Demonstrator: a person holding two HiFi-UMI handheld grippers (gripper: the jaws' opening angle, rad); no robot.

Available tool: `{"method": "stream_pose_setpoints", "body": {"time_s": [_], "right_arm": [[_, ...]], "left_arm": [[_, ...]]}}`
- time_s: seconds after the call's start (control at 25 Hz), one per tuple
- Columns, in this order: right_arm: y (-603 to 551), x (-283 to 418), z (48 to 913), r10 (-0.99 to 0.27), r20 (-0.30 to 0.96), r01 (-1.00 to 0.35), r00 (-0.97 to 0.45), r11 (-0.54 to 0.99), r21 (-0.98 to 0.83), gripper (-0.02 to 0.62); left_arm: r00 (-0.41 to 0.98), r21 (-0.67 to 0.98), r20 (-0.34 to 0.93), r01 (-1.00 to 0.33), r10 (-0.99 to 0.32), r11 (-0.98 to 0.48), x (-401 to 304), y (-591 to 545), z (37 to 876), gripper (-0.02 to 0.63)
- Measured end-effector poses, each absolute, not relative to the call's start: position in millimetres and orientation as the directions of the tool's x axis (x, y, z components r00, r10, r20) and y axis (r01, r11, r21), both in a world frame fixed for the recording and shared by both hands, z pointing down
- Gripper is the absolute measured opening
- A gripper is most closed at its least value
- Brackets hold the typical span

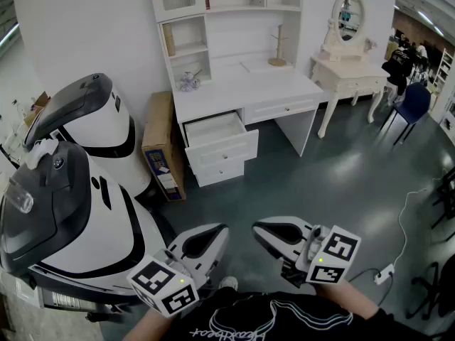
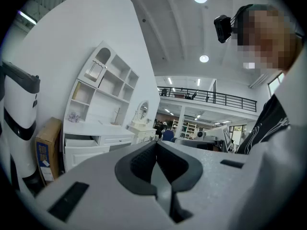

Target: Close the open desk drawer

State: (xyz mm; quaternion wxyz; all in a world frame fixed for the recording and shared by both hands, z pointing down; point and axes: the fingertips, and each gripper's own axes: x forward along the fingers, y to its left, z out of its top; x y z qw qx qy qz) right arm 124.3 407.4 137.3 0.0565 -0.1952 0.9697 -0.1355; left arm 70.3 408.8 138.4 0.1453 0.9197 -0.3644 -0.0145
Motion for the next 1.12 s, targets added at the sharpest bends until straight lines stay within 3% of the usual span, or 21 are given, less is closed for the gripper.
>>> {"method": "stream_pose_setpoints", "body": {"time_s": [0.64, 1.12], "right_arm": [[393, 127, 148, -0.393, -0.043, -0.364, -0.919, 0.885, -0.291, 0.006], [316, 109, 168, -0.417, -0.007, -0.395, -0.909, 0.867, -0.305, 0.008]], "left_arm": [[0.718, 0.298, 0.084, -0.679, -0.691, -0.670, 73, 399, 152, 0.005], [0.718, 0.346, 0.093, -0.673, -0.690, -0.654, 48, 321, 172, 0.005]]}}
